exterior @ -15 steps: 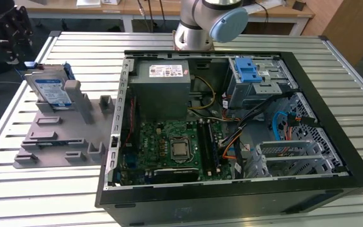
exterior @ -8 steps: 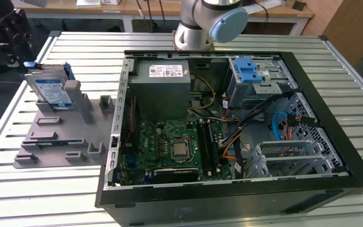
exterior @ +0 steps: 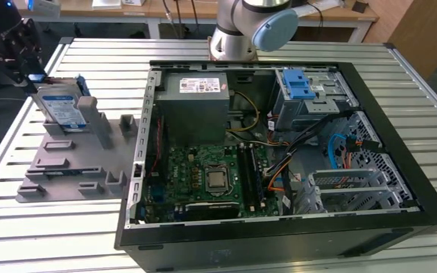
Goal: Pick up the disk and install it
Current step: 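Pick up the disk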
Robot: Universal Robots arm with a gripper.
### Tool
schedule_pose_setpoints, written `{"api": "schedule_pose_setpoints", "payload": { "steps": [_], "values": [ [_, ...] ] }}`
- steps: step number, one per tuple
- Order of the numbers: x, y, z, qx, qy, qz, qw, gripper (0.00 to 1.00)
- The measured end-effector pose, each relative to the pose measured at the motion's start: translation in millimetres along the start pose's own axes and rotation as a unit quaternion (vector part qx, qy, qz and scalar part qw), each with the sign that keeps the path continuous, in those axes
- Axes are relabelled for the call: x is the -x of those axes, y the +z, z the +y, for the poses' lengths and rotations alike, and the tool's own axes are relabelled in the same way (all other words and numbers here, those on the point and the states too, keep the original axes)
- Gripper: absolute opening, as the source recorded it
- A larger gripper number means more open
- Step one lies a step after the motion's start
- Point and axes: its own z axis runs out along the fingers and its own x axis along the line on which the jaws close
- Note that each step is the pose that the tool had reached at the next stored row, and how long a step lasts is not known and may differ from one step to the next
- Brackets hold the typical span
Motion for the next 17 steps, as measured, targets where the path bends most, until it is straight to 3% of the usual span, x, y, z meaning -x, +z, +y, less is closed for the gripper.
{"api": "schedule_pose_setpoints", "payload": {
  "steps": [17],
  "values": [
    [4.8,16.5,5.5,-0.0001,0.000,-0.0001,1.0000,0.53]
  ]
}}
